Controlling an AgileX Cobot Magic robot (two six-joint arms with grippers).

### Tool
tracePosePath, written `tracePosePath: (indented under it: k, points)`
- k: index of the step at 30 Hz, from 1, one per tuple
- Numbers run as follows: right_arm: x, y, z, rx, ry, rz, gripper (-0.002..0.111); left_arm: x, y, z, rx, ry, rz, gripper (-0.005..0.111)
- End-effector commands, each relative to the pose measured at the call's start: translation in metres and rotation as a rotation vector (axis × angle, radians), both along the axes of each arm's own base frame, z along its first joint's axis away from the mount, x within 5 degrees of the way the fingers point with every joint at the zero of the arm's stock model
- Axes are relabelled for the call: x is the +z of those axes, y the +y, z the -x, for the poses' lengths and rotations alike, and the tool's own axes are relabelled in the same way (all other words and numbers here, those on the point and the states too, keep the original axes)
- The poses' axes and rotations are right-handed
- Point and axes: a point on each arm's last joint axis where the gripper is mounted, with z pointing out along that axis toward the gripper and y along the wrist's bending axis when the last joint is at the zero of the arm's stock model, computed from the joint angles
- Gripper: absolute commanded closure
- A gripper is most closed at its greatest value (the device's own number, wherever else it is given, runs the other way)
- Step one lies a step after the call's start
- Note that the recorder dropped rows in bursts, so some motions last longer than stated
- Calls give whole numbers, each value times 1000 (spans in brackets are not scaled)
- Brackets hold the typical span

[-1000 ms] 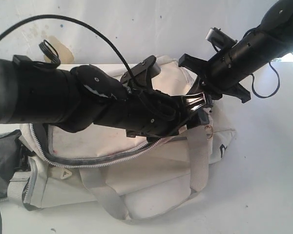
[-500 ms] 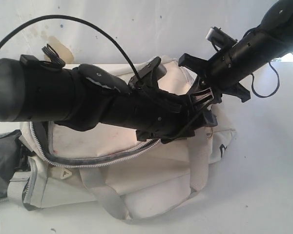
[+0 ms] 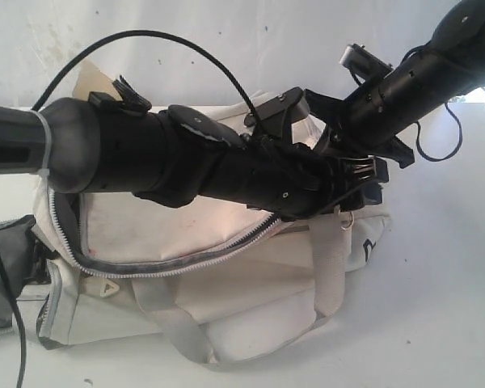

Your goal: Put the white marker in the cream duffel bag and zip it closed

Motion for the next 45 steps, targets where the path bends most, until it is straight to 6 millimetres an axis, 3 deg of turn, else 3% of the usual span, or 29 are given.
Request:
tracePosePath:
  k: [1,14,22,29,33,38,43,44,45]
  points:
    - [4,0,2,25,-17,1,108,4,3,-9,-28,-92,-20,44]
    - [4,0,1,40,-36,5,108,-17,4,-20,5,-37,-34,44]
    - [4,0,2,67,-42,12,108,-18,8,-27,45,-130,-86,67]
    - [4,0,3,80,-37,13,108,-17,5,-24,41,-79,-45,33]
    - [3,0,4,147,-72,33,108,-13,2,-22,30,-36,9,32]
    - [4,3,9,287,-93,29,108,-10,-3,-20,-76,-126,-4,36]
    - [9,5,14,320,-89,9,108,-12,1,-25,-32,-170,-54,37]
    - [10,5,14,337,-94,5,108,-13,2,-27,-22,-182,-66,40]
    - [13,6,15,344,-88,-7,108,-13,2,-27,-22,-182,-66,50]
